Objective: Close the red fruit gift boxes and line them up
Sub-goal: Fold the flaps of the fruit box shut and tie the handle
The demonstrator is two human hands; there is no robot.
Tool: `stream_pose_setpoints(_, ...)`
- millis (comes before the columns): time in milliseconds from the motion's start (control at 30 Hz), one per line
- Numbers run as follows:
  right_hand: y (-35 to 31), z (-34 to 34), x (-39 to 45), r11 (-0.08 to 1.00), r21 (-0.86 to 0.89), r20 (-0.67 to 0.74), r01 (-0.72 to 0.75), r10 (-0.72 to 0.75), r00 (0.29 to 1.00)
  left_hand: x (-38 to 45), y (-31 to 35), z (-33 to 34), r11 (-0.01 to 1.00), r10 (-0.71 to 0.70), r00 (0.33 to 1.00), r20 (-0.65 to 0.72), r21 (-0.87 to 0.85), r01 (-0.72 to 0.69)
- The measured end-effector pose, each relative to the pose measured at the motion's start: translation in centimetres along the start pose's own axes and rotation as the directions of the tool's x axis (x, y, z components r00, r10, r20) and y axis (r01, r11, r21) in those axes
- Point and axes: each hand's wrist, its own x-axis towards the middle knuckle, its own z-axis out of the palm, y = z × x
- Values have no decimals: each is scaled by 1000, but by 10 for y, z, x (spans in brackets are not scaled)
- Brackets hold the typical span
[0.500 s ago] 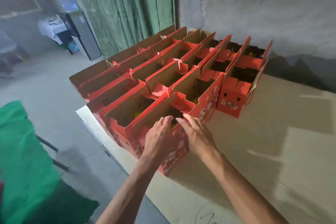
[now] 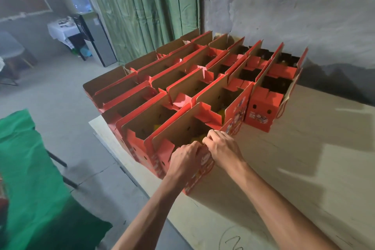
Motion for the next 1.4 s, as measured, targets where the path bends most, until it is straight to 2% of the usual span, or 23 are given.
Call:
stream_pose_setpoints(267,12,-8,-37,996,-89,55,-8,13,998,-23,13,7,990,141,990,-25,31,-140)
stream_pose_setpoints(467,11,-14,-90,992,-110,43,-55,60,997,-52,27,7,953,295,954,-44,-61,-298)
stream_pose_setpoints(733,26,-46,-174,965,-134,-14,-225,225,974,-69,82,16,842,509,859,-49,-177,-509)
stream_pose_setpoints(900,36,-68,-214,914,-162,11,-372,378,926,-64,119,33,718,645,761,-77,-281,-637)
stream_pose_setpoints(1033,39,-83,-245,868,-163,-33,-470,471,882,-60,141,49,653,697,715,-49,-368,-662)
stream_pose_setpoints(1167,33,-86,-266,839,-122,-92,-530,522,848,-62,154,58,590,748,660,-70,-385,-709)
stream_pose_setpoints(1400,22,-82,-290,823,-67,-129,-564,553,823,-70,159,49,590,768,637,70,-463,-661)
